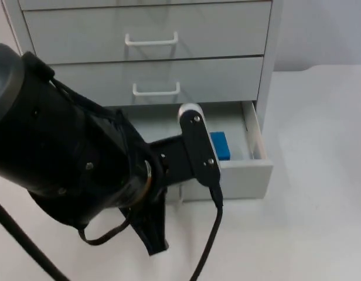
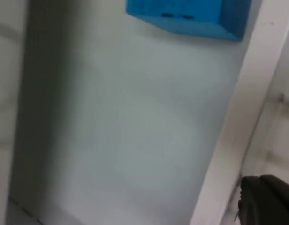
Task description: Open the drawer with the left hand, place the block into the drawer with the right hand, then close the drawer with the left hand.
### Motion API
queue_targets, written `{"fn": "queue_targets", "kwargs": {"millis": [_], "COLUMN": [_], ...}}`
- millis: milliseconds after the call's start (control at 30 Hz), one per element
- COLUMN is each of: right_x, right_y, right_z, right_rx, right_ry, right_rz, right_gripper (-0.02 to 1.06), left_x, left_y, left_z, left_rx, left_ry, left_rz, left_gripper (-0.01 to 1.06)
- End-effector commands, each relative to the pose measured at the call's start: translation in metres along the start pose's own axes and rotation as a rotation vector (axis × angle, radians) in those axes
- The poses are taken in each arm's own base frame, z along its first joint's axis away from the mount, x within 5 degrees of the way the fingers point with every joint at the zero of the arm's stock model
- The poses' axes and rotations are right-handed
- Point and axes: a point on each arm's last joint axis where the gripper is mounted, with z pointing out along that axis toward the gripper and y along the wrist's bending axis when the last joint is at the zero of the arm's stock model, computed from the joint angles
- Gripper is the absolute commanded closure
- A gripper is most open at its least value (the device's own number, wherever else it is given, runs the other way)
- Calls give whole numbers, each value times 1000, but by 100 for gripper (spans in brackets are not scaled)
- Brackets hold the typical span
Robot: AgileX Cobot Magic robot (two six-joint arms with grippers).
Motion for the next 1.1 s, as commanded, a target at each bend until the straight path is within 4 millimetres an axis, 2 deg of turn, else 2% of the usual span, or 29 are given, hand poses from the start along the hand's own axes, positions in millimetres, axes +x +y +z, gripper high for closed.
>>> {"fn": "queue_targets", "kwargs": {"millis": [0, 233, 467, 833, 1067], "right_x": [0, 0, 0, 0, 0], "right_y": [-1, -1, -2, -3, -3], "right_z": [-2, -2, -2, -2, -2], "right_rx": [5, 5, 13, 24, 24], "right_ry": [-16, -16, -15, -9, -7], "right_rz": [-8, -8, -16, -28, -28], "right_gripper": [29, 29, 29, 29, 29], "left_x": [-1, 5, -3, -12, -10], "left_y": [17, 39, 61, 71, 77], "left_z": [5, 31, 49, 79, 83], "left_rx": [-83, -117, -151, -207, -271], "left_ry": [6, 59, 54, 78, 109], "left_rz": [-54, -123, -182, -190, -197], "left_gripper": [105, 105, 105, 105, 105]}}
